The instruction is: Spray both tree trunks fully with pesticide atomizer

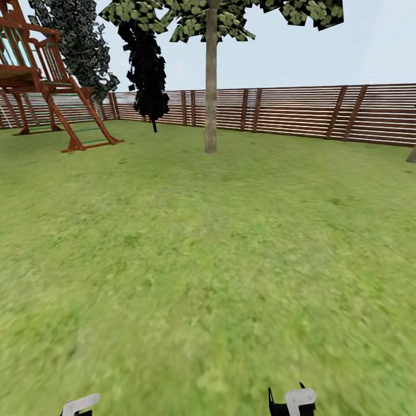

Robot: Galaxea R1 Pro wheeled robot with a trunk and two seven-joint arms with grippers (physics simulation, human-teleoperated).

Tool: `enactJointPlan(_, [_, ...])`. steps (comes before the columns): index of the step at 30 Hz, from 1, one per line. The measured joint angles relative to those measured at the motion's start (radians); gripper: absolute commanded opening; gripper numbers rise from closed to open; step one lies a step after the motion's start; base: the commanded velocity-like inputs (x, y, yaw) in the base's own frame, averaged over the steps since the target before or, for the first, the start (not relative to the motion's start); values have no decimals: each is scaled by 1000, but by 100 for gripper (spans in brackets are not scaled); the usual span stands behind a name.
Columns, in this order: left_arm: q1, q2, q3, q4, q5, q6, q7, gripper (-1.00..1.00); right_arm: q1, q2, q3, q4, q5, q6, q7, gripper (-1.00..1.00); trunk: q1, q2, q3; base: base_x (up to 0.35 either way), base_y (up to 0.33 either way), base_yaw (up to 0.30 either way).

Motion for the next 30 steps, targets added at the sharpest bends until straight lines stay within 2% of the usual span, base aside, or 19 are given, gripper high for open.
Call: enactJointPlan(30, [0, 1, 0, 0, 0, 0, 0, -100, 0, 0, 0, 0, 0, -1, 0, 100, 0, 0, 0, 339, 0, 0])
